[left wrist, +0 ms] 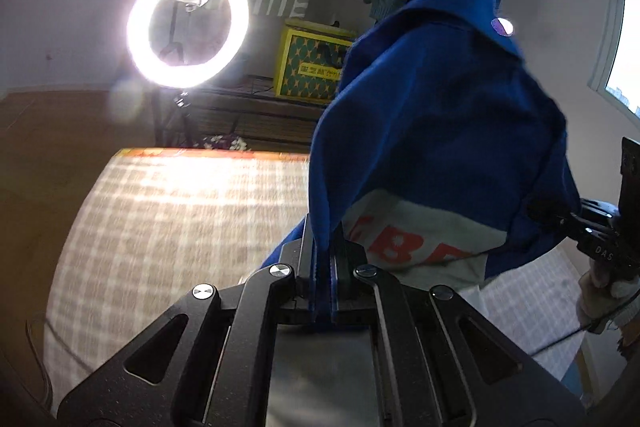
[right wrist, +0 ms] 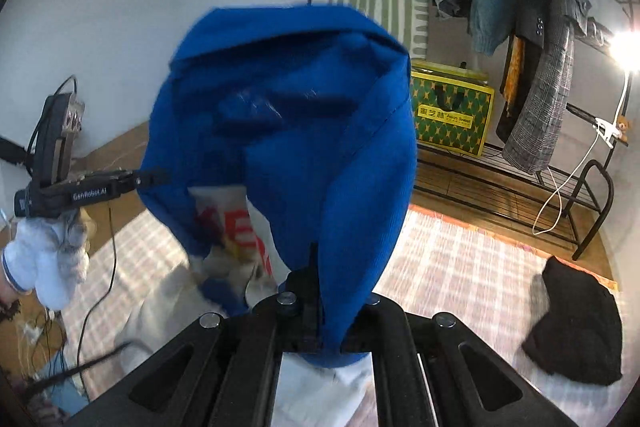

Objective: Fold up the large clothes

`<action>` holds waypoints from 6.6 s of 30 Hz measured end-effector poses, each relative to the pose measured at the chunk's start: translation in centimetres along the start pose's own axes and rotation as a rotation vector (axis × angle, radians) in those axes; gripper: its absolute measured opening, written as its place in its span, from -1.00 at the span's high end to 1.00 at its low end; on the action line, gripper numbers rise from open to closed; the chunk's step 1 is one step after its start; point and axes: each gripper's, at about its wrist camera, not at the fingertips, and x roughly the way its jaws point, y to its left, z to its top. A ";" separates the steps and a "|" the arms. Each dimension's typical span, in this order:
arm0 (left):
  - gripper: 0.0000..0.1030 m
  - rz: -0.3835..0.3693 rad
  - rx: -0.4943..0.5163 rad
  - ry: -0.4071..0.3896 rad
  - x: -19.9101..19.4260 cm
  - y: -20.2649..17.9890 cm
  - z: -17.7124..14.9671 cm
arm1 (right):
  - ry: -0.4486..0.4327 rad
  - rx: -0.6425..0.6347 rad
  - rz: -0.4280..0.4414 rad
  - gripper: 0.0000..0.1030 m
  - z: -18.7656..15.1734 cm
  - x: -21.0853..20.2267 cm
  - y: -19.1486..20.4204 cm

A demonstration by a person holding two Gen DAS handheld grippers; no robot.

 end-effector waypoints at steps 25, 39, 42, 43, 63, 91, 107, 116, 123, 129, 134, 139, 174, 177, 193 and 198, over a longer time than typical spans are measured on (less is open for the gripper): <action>0.97 0.094 -0.029 0.213 -11.6 5.5 -17.5 | 0.030 0.055 0.089 0.25 -14.9 -17.5 6.1; -0.13 -0.151 -0.441 0.237 -6.0 7.9 -14.7 | 0.182 0.598 0.361 -0.11 -17.4 -6.7 2.9; -0.13 -0.164 -0.440 0.266 -3.9 7.8 -14.6 | 0.229 0.592 0.377 -0.09 -17.7 -4.4 3.5; -0.13 -0.164 -0.440 0.280 -3.3 7.7 -14.6 | 0.240 0.580 0.381 -0.08 -17.6 -3.5 3.7; 1.00 -0.056 -0.285 0.427 -3.3 4.7 -17.0 | 0.313 0.628 0.476 1.00 -20.4 -2.6 4.5; 0.96 -0.081 -0.047 0.372 0.8 -4.8 -12.0 | 0.237 0.903 0.560 -0.21 -15.6 6.5 -6.4; 0.96 -0.145 -0.054 0.473 3.6 -4.2 -13.3 | 0.241 0.394 0.208 0.74 -11.0 11.2 -2.9; 0.96 -0.118 -0.057 0.212 0.0 -2.6 -4.1 | 0.256 0.336 0.070 0.34 -8.1 6.9 -4.0; 0.96 0.010 0.017 0.301 6.1 -0.9 -6.1 | 0.201 0.191 0.182 0.34 -5.4 5.9 2.5; 0.94 -0.039 -0.010 0.311 8.7 1.6 -10.0 | 0.280 0.223 0.147 0.41 -9.9 10.3 0.5; 0.93 -0.081 -0.081 0.302 8.3 2.8 -10.0 | 0.267 0.185 0.107 0.41 -10.6 10.7 1.0; 0.93 -0.023 -0.019 0.241 3.0 0.8 -8.6 | 0.239 0.240 0.114 0.36 -8.3 5.5 1.7; 0.93 -0.087 -0.141 0.301 -6.4 -3.7 -17.8 | 0.299 0.035 -0.089 0.37 -11.5 0.9 8.2; 0.93 -0.056 -0.141 0.292 -7.4 -2.3 -18.0 | 0.265 0.076 -0.021 0.30 -11.8 -2.0 8.3; 0.63 -0.143 -0.390 0.194 -5.1 2.9 -12.9 | 0.194 0.325 0.068 0.32 -13.9 -5.0 5.0; 0.64 -0.002 -0.264 0.398 0.9 2.7 -15.4 | 0.264 0.266 0.065 0.35 -14.8 -1.7 6.6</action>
